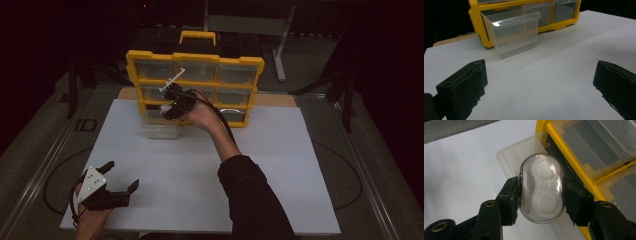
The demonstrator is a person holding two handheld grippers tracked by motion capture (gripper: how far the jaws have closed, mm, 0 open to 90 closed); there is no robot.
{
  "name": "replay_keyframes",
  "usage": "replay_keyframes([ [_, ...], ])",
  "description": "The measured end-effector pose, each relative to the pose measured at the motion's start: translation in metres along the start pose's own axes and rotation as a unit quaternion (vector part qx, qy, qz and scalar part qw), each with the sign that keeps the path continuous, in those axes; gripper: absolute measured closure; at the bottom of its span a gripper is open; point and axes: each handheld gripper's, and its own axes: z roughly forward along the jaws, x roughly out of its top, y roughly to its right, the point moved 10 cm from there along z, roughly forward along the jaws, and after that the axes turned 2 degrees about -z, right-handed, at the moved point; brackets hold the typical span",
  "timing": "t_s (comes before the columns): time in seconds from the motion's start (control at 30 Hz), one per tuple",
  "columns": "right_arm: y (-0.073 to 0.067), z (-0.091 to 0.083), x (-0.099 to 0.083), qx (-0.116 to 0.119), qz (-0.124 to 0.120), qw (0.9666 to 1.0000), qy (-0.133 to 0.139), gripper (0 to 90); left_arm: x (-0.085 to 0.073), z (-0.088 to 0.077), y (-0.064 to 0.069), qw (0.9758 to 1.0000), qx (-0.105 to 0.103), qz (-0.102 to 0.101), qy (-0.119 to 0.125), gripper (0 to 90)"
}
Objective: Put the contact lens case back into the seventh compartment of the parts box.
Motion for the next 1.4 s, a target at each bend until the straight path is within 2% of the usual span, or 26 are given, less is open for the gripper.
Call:
replay_keyframes([
  [0.33,0.004,0.023,-0.002,-0.016,0.024,0.9995,-0.015,48.2,0.0,0.0,-0.001,1.0,-0.002,-0.002,0.001,0.2],
  [0.5,0.004,0.034,-0.004,-0.014,0.028,0.9993,-0.022,47.8,0.0,-0.001,-0.001,1.0,-0.001,-0.004,0.002,0.2],
  [0.67,0.004,0.033,-0.008,-0.019,0.033,0.9989,-0.026,37.8,0.0,-0.001,-0.001,1.0,-0.001,-0.002,0.002,0.2],
  [0.77,0.005,0.024,-0.01,-0.023,0.038,0.9988,-0.019,32.0,0.0,-0.001,-0.001,1.0,0.001,-0.001,0.001,0.2],
  [0.9,0.01,0.005,-0.016,-0.035,0.047,0.9983,0.002,18.4,-0.001,0.0,-0.001,1.0,0.002,0.0,-0.001,0.2],
  [0.97,0.014,-0.007,-0.024,-0.044,0.054,0.9975,0.01,14.6,-0.001,0.0,-0.001,1.0,0.004,0.002,-0.002,0.2],
  [1.0,0.014,-0.007,-0.024,-0.044,0.054,0.9975,0.01,14.6,-0.001,0.0,-0.001,1.0,0.004,0.002,-0.002,0.2],
  [1.03,0.019,-0.02,-0.033,-0.053,0.065,0.9963,0.021,13.0,-0.001,0.001,-0.001,1.0,0.005,0.002,-0.003,0.2],
  [1.13,0.024,-0.041,-0.048,-0.062,0.079,0.9943,0.036,12.0,-0.001,0.001,-0.002,1.0,0.006,0.002,-0.004,0.2],
  [1.23,0.027,-0.063,-0.066,-0.071,0.1,0.9909,0.056,11.9,-0.002,0.001,-0.003,0.9999,0.009,-0.001,-0.005,0.2],
  [1.27,0.027,-0.063,-0.066,-0.071,0.1,0.9909,0.056,11.9,-0.002,0.001,-0.003,0.9999,0.009,-0.001,-0.005,0.2],
  [1.33,0.029,-0.083,-0.09,-0.092,0.113,0.9868,0.072,12.1,-0.002,0.002,-0.004,0.9999,0.013,-0.002,-0.008,0.2],
  [1.4,0.029,-0.096,-0.106,-0.101,0.115,0.9849,0.08,12.1,-0.001,0.002,-0.005,0.9999,0.015,-0.002,-0.008,0.2],
])
